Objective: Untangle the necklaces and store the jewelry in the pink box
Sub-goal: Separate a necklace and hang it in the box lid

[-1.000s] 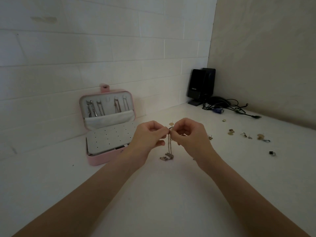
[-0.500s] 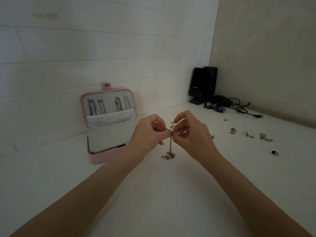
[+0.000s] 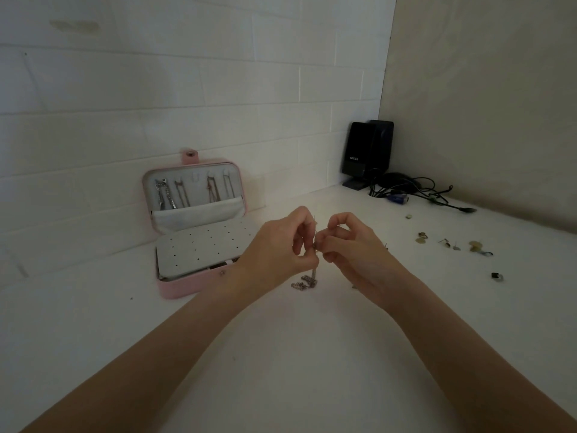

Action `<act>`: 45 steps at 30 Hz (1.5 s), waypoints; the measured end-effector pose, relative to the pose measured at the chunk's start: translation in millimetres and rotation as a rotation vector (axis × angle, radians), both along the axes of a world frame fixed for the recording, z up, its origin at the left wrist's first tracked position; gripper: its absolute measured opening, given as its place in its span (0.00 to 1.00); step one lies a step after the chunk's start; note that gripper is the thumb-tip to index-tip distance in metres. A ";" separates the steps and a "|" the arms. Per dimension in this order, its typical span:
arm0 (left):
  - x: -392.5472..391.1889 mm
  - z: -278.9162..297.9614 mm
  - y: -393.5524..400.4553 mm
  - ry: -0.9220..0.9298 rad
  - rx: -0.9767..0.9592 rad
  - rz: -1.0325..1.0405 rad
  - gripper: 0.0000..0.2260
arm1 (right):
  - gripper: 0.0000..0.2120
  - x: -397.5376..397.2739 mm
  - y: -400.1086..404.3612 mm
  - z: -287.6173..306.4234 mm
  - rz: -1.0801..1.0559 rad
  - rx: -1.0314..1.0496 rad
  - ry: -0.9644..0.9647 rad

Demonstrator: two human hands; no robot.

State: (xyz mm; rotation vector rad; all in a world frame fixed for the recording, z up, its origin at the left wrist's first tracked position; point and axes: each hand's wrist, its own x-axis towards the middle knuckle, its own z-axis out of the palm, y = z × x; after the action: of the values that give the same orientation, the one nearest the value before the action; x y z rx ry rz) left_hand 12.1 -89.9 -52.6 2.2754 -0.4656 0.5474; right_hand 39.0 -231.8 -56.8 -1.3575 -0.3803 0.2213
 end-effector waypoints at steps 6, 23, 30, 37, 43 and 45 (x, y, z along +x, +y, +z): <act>1.6 -4.1 -3.4 0.268 -0.322 0.058 0.12 | 0.12 -3.5 4.8 -3.0 -0.067 -0.114 -0.093; -3.3 2.1 -4.0 0.535 -0.858 0.031 0.03 | 0.10 -2.1 2.5 -1.9 -0.167 -0.172 -0.154; -2.5 2.3 -11.7 0.627 -1.049 0.033 0.05 | 0.08 -0.2 7.7 -2.9 -0.165 -0.352 -0.312; -4.5 7.0 -2.2 0.668 -0.886 -0.034 0.10 | 0.07 3.6 -1.6 -4.7 -0.254 -0.383 -0.241; -2.2 -4.2 -3.7 0.454 -0.498 0.179 0.07 | 0.07 1.9 3.3 -7.3 -0.159 -0.359 -0.118; -1.0 -6.4 -4.7 0.456 -0.533 0.191 0.05 | 0.12 1.9 4.2 -5.0 -0.097 -0.158 0.027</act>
State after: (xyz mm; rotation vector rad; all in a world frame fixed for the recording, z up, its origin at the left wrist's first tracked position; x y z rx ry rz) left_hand 11.0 -94.6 -59.0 1.8496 0.1188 0.1932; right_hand 40.9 -227.5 -61.9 -1.5225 -0.2779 0.1922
